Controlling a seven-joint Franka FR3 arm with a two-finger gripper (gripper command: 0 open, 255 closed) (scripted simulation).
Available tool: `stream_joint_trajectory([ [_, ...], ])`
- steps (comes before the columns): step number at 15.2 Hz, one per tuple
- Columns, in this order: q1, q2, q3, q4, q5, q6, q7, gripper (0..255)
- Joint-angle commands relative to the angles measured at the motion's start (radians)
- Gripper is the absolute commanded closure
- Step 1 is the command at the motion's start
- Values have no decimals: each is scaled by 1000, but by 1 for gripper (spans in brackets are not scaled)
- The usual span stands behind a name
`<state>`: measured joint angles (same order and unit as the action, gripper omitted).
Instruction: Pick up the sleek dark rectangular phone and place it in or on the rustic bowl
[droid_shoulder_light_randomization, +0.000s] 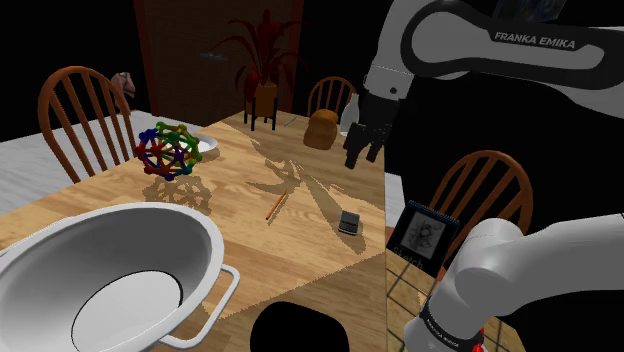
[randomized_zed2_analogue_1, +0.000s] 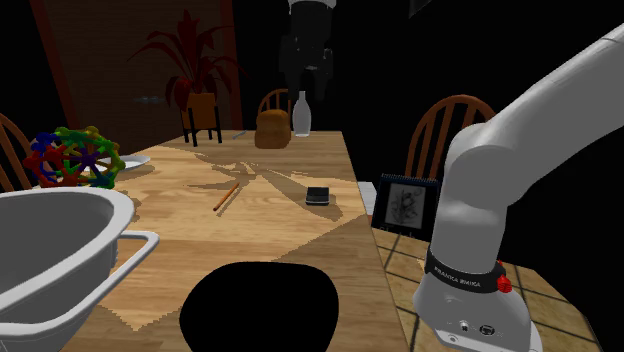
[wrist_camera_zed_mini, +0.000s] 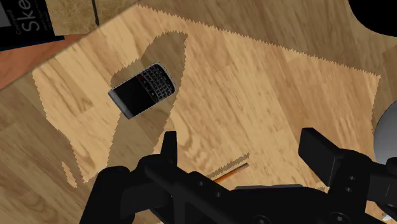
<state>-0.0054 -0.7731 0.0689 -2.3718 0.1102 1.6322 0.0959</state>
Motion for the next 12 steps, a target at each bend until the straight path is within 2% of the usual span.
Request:
stream_joint_trajectory([
  [1,0,0,0,0,0,0,0,0],
  [12,-186,103,27,-257,22,351,333,0],
])
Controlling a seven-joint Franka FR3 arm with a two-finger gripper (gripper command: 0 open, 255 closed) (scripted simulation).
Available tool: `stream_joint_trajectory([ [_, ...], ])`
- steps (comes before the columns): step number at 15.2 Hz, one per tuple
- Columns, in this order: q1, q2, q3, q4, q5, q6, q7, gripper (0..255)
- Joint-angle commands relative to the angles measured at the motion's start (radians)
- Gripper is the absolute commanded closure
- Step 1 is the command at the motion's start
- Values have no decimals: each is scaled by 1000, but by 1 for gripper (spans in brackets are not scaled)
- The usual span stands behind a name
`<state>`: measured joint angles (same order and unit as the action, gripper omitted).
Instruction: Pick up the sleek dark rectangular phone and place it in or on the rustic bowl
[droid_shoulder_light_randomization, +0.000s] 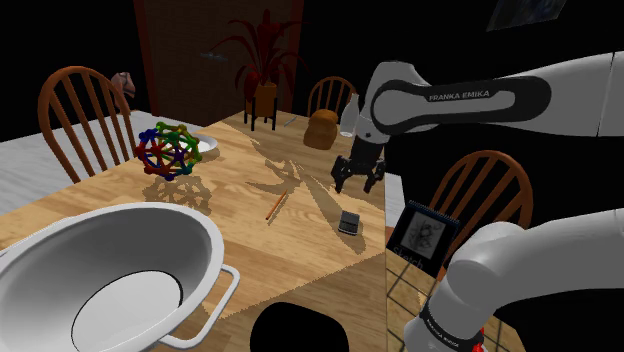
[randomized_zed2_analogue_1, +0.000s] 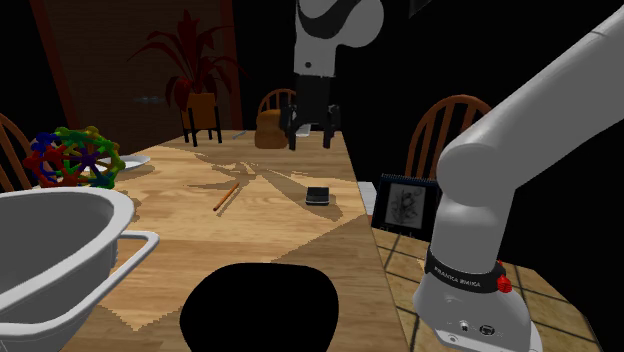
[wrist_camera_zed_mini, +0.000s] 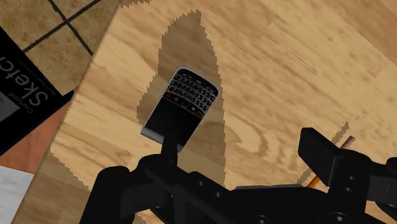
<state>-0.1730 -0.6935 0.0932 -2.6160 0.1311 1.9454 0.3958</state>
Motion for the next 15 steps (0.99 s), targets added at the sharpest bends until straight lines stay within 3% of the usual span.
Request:
stream_joint_trajectory([
  [1,-36,37,5,-34,4,71,63,0],
  [8,-143,146,19,-157,21,297,254,0],
  [15,-136,226,29,-205,34,424,249,0],
])
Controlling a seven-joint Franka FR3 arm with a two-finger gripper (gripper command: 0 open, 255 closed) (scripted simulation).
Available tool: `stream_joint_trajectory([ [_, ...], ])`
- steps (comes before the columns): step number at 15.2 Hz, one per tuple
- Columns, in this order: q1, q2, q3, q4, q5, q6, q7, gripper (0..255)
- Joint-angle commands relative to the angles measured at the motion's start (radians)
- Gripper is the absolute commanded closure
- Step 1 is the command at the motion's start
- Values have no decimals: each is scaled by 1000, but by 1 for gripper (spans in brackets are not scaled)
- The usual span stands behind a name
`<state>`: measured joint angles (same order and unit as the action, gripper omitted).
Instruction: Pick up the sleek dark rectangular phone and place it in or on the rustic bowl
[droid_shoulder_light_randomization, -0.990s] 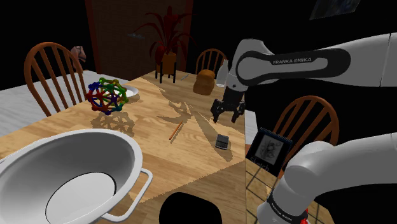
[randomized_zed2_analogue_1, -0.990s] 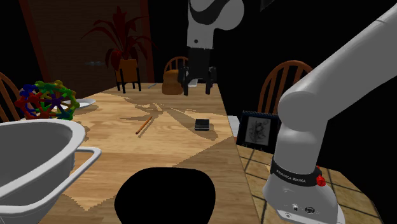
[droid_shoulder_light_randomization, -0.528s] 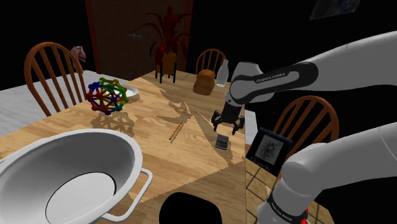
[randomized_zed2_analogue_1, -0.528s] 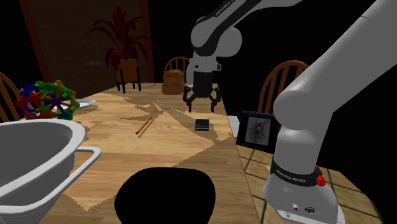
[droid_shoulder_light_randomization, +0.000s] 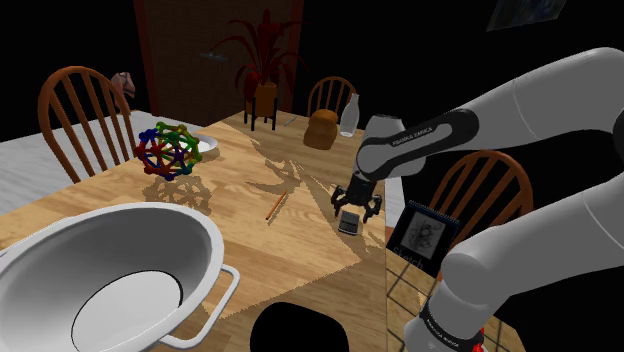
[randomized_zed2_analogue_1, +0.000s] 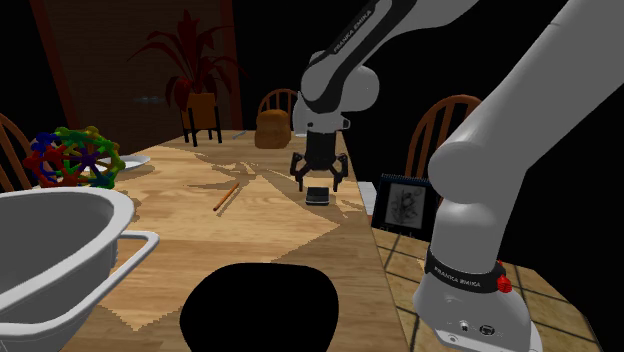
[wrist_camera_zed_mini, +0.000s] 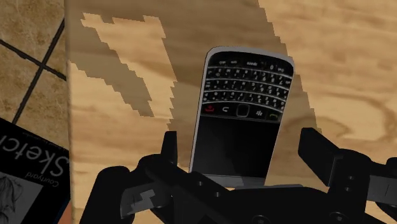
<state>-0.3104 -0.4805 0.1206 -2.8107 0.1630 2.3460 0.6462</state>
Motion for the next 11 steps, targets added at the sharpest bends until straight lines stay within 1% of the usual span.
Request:
stream_joint_trajectory([
  [1,2,20,2,-13,4,34,-2,0],
  [8,2,20,2,-13,3,34,-2,0],
  [9,2,20,2,-13,3,34,-2,255],
  [11,2,20,2,-14,4,34,-1,255],
])
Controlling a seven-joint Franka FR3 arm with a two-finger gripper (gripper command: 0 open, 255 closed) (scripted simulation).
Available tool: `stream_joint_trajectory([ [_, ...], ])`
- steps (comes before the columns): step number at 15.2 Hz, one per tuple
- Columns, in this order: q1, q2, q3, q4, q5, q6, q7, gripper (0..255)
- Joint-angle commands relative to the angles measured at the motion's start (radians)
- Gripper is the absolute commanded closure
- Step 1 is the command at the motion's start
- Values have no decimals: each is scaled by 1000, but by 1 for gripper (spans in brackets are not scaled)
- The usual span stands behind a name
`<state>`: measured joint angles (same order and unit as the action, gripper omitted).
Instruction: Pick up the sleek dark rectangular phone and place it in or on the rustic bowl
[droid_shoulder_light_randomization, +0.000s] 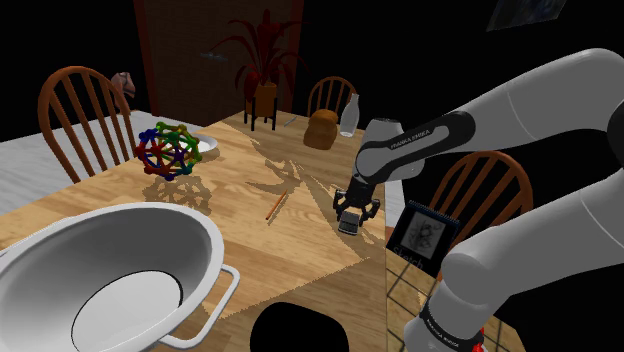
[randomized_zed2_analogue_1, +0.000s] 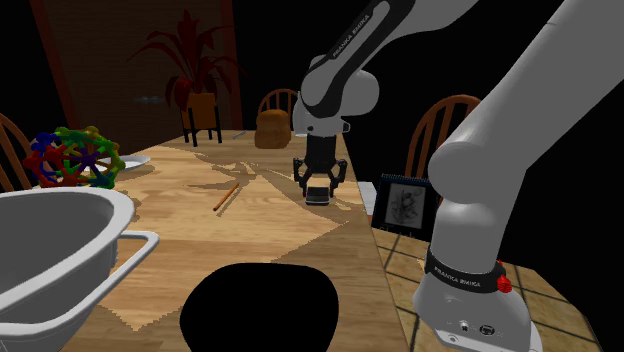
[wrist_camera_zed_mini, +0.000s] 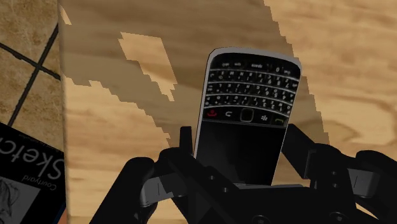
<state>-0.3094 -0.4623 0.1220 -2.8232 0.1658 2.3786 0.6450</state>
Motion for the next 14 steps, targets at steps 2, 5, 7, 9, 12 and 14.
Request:
stream_joint_trajectory([
  [2,0,2,0,-1,1,1,-1,255],
  [5,1,2,0,-1,1,2,-1,255],
  [7,1,2,1,-1,1,1,0,255],
  [9,0,-23,-1,12,-3,-36,2,255],
  [12,-2,-56,-4,32,-7,-90,6,255],
  [14,-3,-77,-5,47,-11,-125,9,255],
])
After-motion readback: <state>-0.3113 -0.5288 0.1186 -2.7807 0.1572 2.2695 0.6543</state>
